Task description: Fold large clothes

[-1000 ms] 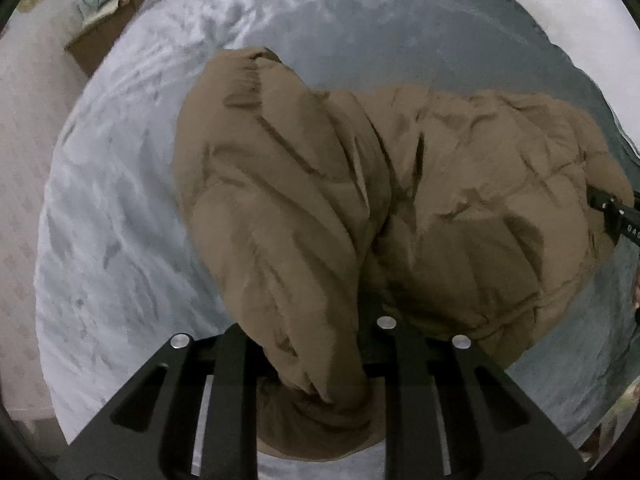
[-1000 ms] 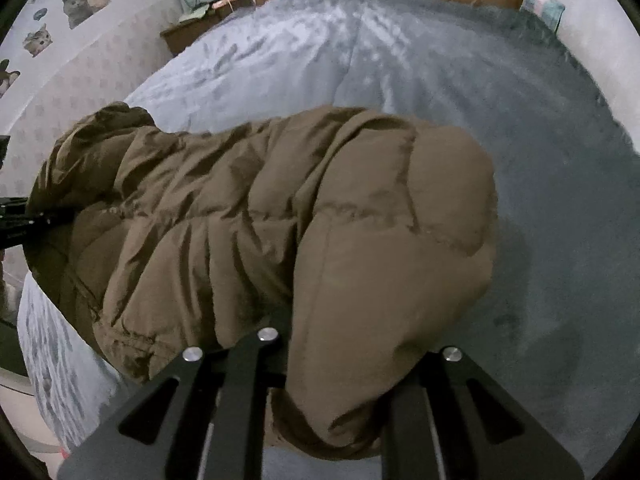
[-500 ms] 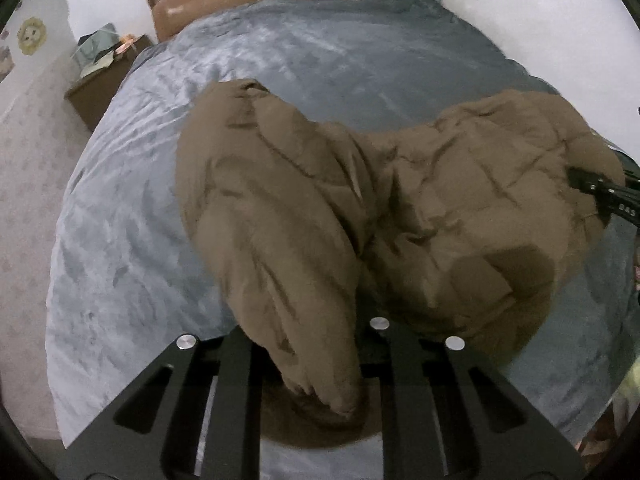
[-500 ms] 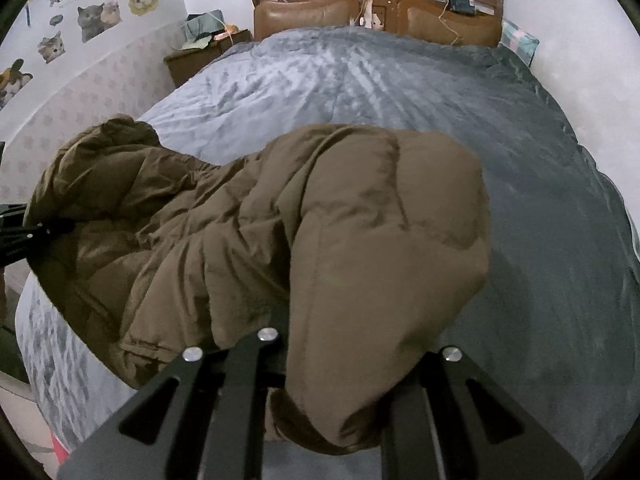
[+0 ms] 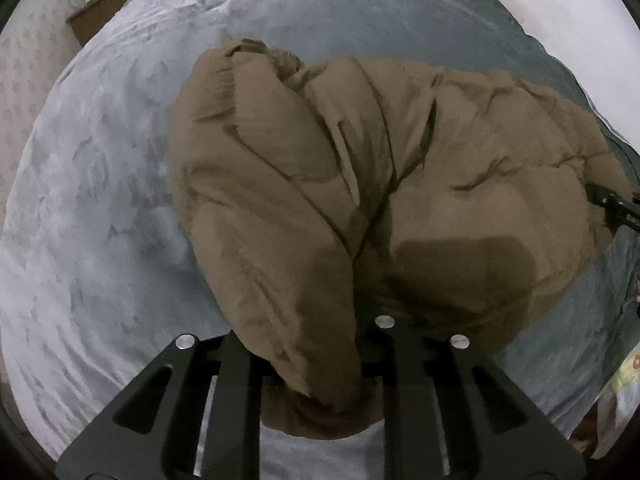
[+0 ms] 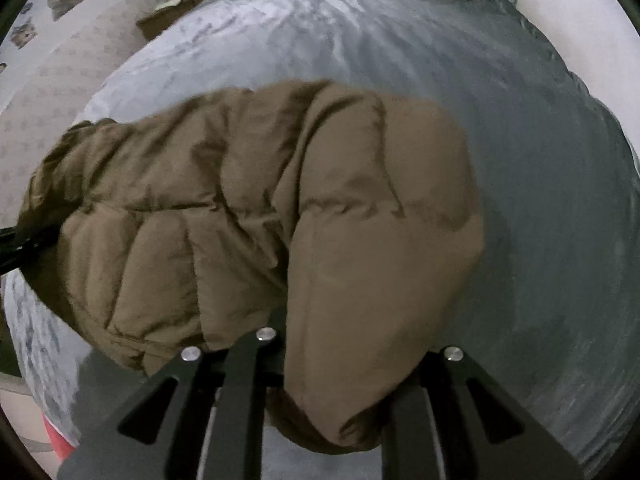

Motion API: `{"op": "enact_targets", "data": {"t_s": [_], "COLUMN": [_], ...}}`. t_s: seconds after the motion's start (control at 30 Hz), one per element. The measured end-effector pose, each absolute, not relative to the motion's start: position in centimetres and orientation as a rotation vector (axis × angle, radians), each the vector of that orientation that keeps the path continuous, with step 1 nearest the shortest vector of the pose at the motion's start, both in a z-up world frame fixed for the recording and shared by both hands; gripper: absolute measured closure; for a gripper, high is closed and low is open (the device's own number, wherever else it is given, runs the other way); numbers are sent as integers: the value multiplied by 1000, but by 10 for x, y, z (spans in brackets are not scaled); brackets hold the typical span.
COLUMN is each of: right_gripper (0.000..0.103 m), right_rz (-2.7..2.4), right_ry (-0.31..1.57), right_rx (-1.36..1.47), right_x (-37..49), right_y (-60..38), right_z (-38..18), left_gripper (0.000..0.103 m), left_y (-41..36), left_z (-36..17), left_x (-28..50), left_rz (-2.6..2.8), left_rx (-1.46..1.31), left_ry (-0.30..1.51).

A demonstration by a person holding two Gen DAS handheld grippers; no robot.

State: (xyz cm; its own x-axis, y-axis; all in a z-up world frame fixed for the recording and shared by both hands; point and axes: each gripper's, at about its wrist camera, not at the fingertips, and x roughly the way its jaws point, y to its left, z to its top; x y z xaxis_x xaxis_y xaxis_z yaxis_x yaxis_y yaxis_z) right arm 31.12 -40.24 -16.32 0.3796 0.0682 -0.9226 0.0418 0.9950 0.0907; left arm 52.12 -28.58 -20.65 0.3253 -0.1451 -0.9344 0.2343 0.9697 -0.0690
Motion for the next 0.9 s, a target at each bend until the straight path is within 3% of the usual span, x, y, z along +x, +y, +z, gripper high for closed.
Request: {"op": "enact_targets", "data": {"t_s": [0.27, 0.33, 0.5, 0.63, 0.9], "right_gripper": [79, 75, 49, 39, 23], "right_rz": [-28, -40, -71, -70, -71], "right_ry": [1200, 1202, 1202, 1194, 1095], "right_rx": [78, 62, 57, 52, 56], "right_x": [323, 325, 322, 316, 289], "right_y": [-395, -393, -396, -397, -403], "right_z": [-179, -180, -181, -177, -141], "left_gripper": [72, 64, 36, 17, 15], "left_y": [-250, -240, -231, -221, -202], "left_z": [-215, -220, -223, -209, -176], "left_x": [512, 494, 479, 465, 430], "left_rz": [-234, -225, -196, -177, -146], "left_rx": [79, 86, 133, 164, 164], "left_ry": [1195, 1188, 1170, 1125, 998]}}
